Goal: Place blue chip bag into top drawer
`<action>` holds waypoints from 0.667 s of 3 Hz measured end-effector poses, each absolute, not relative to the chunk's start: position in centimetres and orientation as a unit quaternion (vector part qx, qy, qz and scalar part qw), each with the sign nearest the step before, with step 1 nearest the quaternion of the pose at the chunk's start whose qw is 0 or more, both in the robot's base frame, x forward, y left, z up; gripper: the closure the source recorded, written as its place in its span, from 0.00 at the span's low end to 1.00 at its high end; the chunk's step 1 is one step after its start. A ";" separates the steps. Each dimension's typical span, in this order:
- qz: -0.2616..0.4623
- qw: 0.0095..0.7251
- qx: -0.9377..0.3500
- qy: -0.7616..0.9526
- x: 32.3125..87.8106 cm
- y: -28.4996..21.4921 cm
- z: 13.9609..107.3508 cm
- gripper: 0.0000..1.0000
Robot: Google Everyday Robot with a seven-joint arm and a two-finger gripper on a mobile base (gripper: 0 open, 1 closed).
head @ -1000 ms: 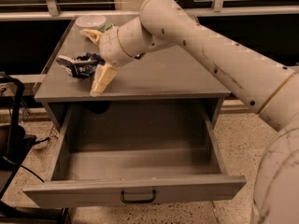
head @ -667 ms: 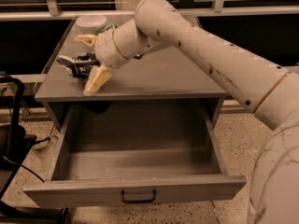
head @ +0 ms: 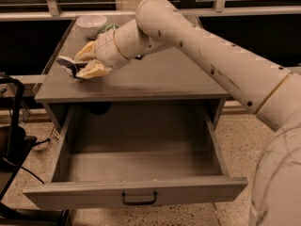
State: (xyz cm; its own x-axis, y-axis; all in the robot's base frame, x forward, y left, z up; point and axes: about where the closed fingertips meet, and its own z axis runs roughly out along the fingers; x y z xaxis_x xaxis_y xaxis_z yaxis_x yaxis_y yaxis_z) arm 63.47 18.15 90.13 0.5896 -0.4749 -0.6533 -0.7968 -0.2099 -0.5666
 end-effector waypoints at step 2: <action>0.172 0.468 -0.759 0.419 63.5 18.2 90.1 1.00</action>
Offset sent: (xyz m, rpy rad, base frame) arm 0.0000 0.0000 0.0000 0.0000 0.0000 0.0000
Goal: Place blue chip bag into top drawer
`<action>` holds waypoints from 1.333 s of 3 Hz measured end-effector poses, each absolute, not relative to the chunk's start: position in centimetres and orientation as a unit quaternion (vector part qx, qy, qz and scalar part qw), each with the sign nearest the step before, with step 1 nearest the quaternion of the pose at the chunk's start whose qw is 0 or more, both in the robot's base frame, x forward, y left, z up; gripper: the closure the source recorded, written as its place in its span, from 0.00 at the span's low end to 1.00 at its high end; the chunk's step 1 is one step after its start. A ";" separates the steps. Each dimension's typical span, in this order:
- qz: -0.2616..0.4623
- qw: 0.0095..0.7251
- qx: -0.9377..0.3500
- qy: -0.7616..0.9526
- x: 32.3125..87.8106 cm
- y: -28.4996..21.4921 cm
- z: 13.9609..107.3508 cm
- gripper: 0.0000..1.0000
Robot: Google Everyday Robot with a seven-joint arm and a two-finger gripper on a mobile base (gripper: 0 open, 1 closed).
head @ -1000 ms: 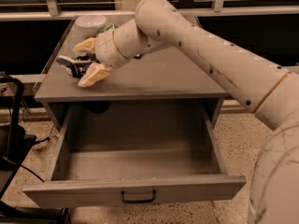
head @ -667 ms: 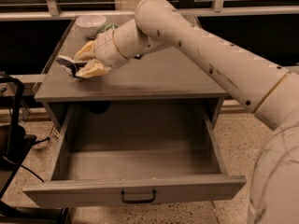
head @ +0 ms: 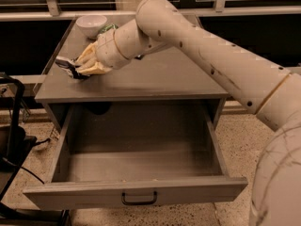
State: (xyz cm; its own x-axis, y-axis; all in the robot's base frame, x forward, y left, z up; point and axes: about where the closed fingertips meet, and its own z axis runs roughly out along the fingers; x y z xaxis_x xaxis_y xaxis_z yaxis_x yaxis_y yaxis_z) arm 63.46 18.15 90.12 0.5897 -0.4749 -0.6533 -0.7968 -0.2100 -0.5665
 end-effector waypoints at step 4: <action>0.178 0.518 -0.745 0.381 58.5 17.4 95.4 1.00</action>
Offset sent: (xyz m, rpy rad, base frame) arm -0.0108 -0.0074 0.0171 0.0616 -0.0088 0.0264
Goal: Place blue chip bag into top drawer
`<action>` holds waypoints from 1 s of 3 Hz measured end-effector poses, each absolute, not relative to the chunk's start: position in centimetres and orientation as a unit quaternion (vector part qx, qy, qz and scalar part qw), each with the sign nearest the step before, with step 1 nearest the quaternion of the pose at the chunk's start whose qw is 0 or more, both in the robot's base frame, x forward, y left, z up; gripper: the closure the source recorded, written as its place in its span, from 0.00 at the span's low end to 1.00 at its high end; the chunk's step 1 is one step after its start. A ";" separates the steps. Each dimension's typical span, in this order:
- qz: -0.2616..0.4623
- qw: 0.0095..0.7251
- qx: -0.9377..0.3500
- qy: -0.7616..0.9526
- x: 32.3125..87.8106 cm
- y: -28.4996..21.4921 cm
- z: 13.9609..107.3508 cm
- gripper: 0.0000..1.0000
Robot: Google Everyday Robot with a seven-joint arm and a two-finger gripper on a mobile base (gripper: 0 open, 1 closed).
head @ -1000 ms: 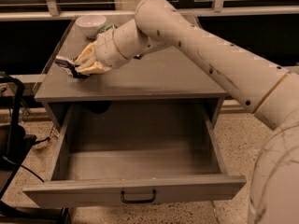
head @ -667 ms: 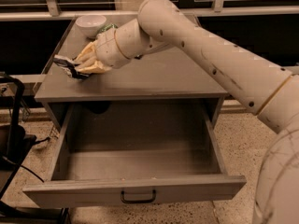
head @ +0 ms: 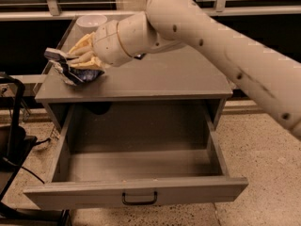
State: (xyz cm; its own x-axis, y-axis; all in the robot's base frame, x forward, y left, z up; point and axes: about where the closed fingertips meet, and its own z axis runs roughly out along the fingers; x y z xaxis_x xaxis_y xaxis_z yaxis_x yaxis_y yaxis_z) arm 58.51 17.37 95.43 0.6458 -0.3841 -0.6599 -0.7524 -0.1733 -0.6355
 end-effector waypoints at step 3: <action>0.208 0.526 -0.711 0.417 47.8 14.9 96.4 1.00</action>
Offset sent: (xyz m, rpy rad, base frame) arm -0.1192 -0.0300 0.0170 0.0587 0.0684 -0.0423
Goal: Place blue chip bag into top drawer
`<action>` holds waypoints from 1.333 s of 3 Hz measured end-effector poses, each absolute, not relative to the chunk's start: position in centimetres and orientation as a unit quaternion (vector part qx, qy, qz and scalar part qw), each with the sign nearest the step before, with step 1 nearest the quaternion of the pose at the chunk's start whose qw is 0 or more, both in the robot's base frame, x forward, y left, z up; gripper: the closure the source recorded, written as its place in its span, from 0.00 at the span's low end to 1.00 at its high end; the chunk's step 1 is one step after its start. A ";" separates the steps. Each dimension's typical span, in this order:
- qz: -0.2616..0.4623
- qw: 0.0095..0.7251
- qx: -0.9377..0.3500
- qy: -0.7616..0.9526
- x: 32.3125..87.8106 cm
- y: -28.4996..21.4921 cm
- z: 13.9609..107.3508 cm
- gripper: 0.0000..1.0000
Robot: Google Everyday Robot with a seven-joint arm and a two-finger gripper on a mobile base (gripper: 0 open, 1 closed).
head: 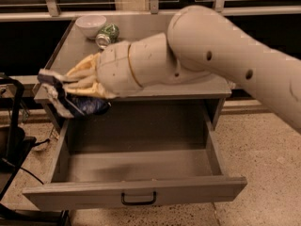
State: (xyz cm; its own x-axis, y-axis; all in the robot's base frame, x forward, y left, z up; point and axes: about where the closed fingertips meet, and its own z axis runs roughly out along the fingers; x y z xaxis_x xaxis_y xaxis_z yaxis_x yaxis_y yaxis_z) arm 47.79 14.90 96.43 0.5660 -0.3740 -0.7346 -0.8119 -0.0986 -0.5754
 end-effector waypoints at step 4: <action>0.214 0.524 -0.709 0.421 45.7 13.6 89.7 1.00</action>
Offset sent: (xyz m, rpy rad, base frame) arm -0.0268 -0.0086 -0.0155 0.0286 0.0694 -0.0356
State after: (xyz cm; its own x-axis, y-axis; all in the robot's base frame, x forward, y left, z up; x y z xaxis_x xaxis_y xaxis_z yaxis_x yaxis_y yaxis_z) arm 45.75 13.63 89.66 0.5534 -0.3724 -0.7450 -0.8215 -0.0965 -0.5620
